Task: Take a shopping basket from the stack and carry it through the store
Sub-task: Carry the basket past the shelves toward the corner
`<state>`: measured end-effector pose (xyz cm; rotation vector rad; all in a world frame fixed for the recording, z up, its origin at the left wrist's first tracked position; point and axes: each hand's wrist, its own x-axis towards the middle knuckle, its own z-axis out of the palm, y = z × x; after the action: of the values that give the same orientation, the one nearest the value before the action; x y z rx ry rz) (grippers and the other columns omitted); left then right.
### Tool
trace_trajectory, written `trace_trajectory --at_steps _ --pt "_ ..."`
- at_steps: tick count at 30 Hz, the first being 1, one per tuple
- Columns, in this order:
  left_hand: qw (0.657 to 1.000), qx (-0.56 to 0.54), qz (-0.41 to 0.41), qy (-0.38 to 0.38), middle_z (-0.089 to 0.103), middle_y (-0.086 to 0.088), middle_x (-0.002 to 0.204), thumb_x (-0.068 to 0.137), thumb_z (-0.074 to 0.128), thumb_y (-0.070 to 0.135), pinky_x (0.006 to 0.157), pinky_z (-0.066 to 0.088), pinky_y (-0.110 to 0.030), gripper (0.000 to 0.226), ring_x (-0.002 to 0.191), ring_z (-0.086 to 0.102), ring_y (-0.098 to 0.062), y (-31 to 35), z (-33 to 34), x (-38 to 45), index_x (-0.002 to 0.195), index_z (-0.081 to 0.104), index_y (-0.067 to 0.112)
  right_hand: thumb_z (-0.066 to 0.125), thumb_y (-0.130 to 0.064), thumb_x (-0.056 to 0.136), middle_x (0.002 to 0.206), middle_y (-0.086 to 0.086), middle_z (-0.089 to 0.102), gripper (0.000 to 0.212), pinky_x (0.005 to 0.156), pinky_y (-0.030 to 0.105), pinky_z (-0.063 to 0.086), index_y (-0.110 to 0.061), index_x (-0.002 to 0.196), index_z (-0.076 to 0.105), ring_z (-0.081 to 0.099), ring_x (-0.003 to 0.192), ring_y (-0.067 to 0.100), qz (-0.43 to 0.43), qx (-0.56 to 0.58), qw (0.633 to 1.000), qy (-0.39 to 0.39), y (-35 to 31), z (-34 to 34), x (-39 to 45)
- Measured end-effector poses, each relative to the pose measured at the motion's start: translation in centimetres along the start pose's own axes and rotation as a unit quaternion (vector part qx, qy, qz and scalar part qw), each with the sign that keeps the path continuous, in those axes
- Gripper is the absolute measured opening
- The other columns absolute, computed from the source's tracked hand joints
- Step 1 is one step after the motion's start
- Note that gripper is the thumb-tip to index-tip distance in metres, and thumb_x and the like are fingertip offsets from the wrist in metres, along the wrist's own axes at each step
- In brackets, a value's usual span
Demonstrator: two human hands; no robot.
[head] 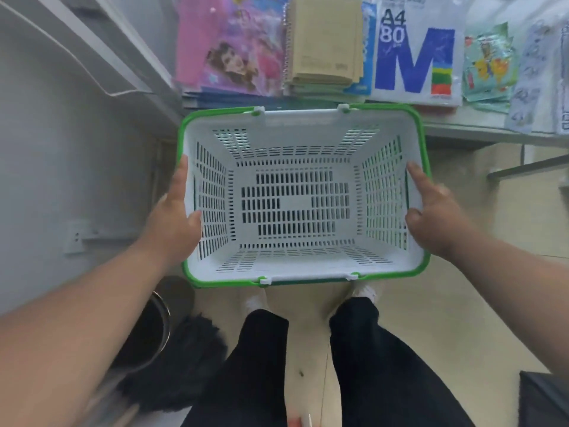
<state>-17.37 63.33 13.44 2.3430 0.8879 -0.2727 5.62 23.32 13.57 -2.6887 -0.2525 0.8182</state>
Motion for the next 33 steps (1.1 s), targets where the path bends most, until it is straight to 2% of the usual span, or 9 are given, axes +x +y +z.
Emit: trace_trajectory --at_steps 5,8,14,19,21,24,28,31,33 --pt "0.999 -0.005 -0.043 -0.003 0.052 -0.021 0.148 0.101 0.062 0.013 0.082 0.042 -0.045 0.108 0.101 0.059 -0.035 -7.4 -2.2 0.2 0.152 -0.011 0.075 0.048 -0.018 0.096 0.121 0.006 0.036 0.089 0.072 0.033 0.045 -0.065 0.155 0.002 0.056 0.077 0.022 -0.035 0.005 0.999 -0.036 -5.4 5.9 1.1" --pt "0.996 0.02 -0.075 -0.036 0.05 -0.023 0.15 0.103 0.059 0.017 0.086 0.043 -0.049 0.105 0.117 0.059 -0.047 -10.6 -1.8 1.5 0.149 -0.013 0.078 0.049 -0.017 0.098 0.122 0.005 0.035 0.087 0.072 0.032 0.044 -0.062 0.157 0.004 0.055 0.079 0.018 -0.041 0.0 0.997 -0.067 -7.3 8.7 2.7" --pt "0.994 0.015 -0.098 -0.055 0.054 -0.024 0.147 0.104 0.056 0.017 0.079 0.044 -0.04 0.105 0.09 0.06 -0.036 -14.1 2.8 4.7 0.146 -0.017 0.079 0.048 -0.013 0.098 0.136 0.015 0.04 0.088 0.076 0.031 0.042 -0.056 0.161 0.004 0.05 0.075 0.01 -0.027 -0.034 0.996 -0.077 -7.0 13.5 6.8" --pt "0.991 0.046 -0.101 -0.072 0.051 -0.028 0.14 0.101 0.057 0.014 0.083 0.042 -0.038 0.102 0.098 0.062 -0.039 -16.2 9.3 7.7 0.161 -0.011 0.06 0.046 -0.011 0.097 0.152 0.023 0.036 0.087 0.077 0.033 0.041 -0.056 0.16 0.005 0.051 0.071 0.016 -0.005 -0.054 0.996 -0.075 -3.5 17.2 9.5" --pt "0.988 0.065 -0.105 -0.09 0.043 -0.032 0.141 0.101 0.056 0.012 0.085 0.043 -0.037 0.101 0.095 0.063 -0.04 -17.0 11.6 8.7 0.164 -0.011 0.054 0.046 -0.012 0.096 0.145 0.023 0.041 0.087 0.077 0.035 0.041 -0.052 0.161 0.006 0.05 0.076 0.026 -0.015 -0.066 0.996 -0.065 -2.3 18.6 10.5" --pt "0.984 0.099 -0.087 -0.121 0.028 -0.031 0.157 0.099 0.056 0.014 0.103 0.046 -0.047 0.107 0.113 0.061 -0.046 -17.6 13.9 9.4 0.156 -0.021 0.06 0.049 -0.019 0.094 0.142 0.02 0.043 0.092 0.074 0.038 0.042 -0.054 0.159 -0.006 0.051 0.084 0.033 -0.023 -0.103 0.991 -0.079 -0.7 19.7 11.6" --pt "0.987 0.089 -0.087 -0.105 0.006 -0.029 0.17 0.095 0.069 0.014 0.106 0.045 -0.047 0.126 0.126 0.057 -0.051 -17.8 15.6 10.3 0.151 -0.033 0.061 0.054 -0.014 0.089 0.152 0.015 0.035 0.11 0.083 0.045 0.048 -0.058 0.152 -0.025 0.053 0.118 0.043 -0.032 -0.117 0.99 -0.078 -0.4 20.6 12.3" --pt "0.994 0.01 -0.088 -0.062 0.017 -0.014 0.173 0.088 0.07 0.024 0.114 0.036 -0.047 0.123 0.146 0.04 -0.035 -17.9 16.4 10.9 0.161 -0.028 0.044 0.053 -0.006 0.085 0.153 0.016 0.04 0.116 0.077 0.04 0.045 -0.052 0.153 -0.03 0.059 0.106 0.04 0.002 -0.059 0.996 -0.063 -1.0 21.6 13.3" --pt "0.993 -0.03 -0.108 -0.039 0.041 0.006 0.159 0.09 0.072 0.016 0.099 0.044 -0.035 0.126 0.119 0.058 -0.017 -17.8 16.6 10.9 0.159 -0.027 0.05 0.049 -0.002 0.085 0.146 0.014 0.051 0.118 0.071 0.039 0.046 -0.06 0.147 -0.033 0.061 0.085 0.032 0.028 -0.024 0.997 -0.072 -1.1 22.0 13.7"
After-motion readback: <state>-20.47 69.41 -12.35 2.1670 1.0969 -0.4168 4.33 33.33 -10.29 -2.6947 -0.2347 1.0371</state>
